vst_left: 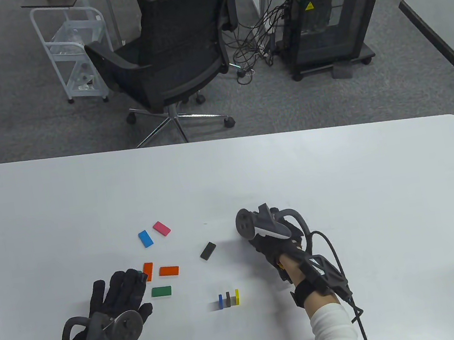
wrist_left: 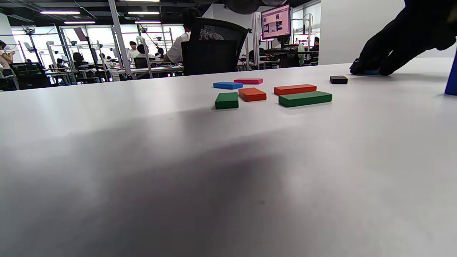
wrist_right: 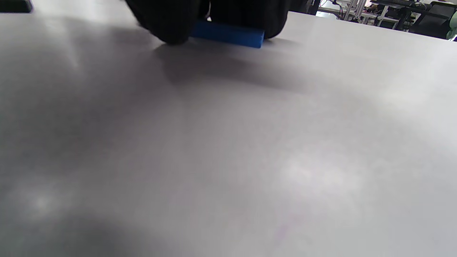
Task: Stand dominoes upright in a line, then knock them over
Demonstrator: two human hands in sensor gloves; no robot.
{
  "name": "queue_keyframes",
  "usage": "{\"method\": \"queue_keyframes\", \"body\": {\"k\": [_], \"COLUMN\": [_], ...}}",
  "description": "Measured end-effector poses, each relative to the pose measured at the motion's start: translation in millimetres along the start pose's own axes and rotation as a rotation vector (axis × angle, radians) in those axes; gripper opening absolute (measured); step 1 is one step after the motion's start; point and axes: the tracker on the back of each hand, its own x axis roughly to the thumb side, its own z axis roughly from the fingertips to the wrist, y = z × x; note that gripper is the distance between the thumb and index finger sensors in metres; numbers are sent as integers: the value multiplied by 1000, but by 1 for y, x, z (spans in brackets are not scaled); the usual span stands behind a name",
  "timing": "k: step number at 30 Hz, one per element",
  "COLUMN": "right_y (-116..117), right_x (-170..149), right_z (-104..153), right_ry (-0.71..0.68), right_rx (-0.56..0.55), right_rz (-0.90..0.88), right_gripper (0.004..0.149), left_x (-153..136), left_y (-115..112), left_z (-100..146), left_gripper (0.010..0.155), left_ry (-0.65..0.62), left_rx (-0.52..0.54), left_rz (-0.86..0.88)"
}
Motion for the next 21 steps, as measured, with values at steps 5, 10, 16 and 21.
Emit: {"method": "queue_keyframes", "body": {"k": [5, 10, 16, 21], "right_y": [0, 0, 2, -1], "right_x": [2, 5, 6, 3], "right_z": [-1, 1, 6, 17], "right_ry": [-5, -17, -47, -84], "right_rx": [-55, -93, -77, -93], "right_rz": [16, 40, 46, 6], "right_gripper": [47, 43, 50, 51], "left_x": [0, 1, 1, 1], "left_y": [0, 0, -1, -1], "left_z": [0, 0, 0, 0], "left_gripper": [67, 67, 67, 67], "left_ry": [-2, -5, -7, -7], "left_rx": [-1, -1, -2, 4], "left_rz": [-2, -2, -3, -2]}}
